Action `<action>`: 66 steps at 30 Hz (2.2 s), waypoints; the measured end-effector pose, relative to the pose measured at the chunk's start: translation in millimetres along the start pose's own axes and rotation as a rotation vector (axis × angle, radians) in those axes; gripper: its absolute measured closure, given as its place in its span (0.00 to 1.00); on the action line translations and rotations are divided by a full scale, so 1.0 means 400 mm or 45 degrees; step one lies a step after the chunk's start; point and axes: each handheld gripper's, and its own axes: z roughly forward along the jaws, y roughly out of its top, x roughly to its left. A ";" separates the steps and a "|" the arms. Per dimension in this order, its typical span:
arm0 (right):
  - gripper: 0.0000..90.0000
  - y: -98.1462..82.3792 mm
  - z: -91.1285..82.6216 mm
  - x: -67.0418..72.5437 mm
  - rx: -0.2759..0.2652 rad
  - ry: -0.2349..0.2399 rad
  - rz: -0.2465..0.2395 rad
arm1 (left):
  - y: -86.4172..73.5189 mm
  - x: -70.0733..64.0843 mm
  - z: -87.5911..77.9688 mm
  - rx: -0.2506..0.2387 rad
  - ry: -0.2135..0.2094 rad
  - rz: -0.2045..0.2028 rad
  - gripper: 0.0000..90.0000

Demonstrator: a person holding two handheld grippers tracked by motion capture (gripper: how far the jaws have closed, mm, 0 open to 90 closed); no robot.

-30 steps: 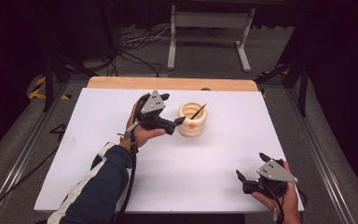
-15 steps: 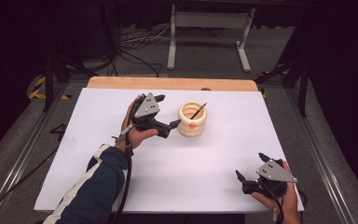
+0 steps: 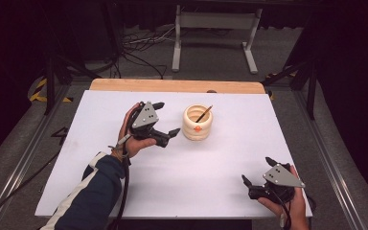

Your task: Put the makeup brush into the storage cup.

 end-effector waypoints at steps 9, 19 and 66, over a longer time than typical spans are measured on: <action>0.05 0.000 0.002 0.002 0.003 0.001 0.002 | -0.020 0.000 -0.037 -0.010 0.000 -0.001 0.02; 0.05 -0.001 0.001 0.001 0.003 0.001 0.000 | -0.046 -0.010 -0.069 0.012 0.020 0.025 0.03; 0.06 0.003 0.001 0.008 0.003 0.006 -0.016 | -0.091 -0.029 -0.195 0.047 0.089 0.075 0.02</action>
